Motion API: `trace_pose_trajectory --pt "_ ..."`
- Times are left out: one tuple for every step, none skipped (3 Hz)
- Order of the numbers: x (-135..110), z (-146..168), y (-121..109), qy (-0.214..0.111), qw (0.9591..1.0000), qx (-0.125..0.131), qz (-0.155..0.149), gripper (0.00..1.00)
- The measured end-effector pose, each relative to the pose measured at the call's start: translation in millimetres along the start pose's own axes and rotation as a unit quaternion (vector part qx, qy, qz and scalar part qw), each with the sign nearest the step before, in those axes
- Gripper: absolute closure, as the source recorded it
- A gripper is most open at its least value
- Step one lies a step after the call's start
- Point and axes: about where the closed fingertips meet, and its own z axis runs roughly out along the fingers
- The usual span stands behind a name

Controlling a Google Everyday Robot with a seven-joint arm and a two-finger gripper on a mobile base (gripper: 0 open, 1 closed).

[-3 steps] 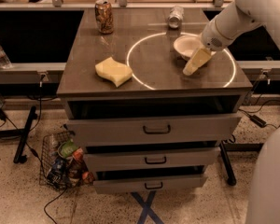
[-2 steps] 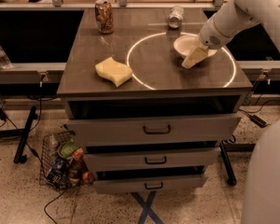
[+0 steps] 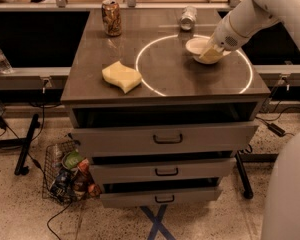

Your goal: Move paper bowl near sponge

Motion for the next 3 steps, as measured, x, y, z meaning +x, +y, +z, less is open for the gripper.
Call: trace_pose_trajectory --pt "-0.2 3.3 0.9 0.000 1.0000 -0.003 0.000 1.00" --pt "-0.3 3.4 1.0 0.000 1.0000 -0.003 0.000 1.00" --pt "-37.7 4.4 13.9 -0.039 0.9973 0.006 -0.061 1.00"
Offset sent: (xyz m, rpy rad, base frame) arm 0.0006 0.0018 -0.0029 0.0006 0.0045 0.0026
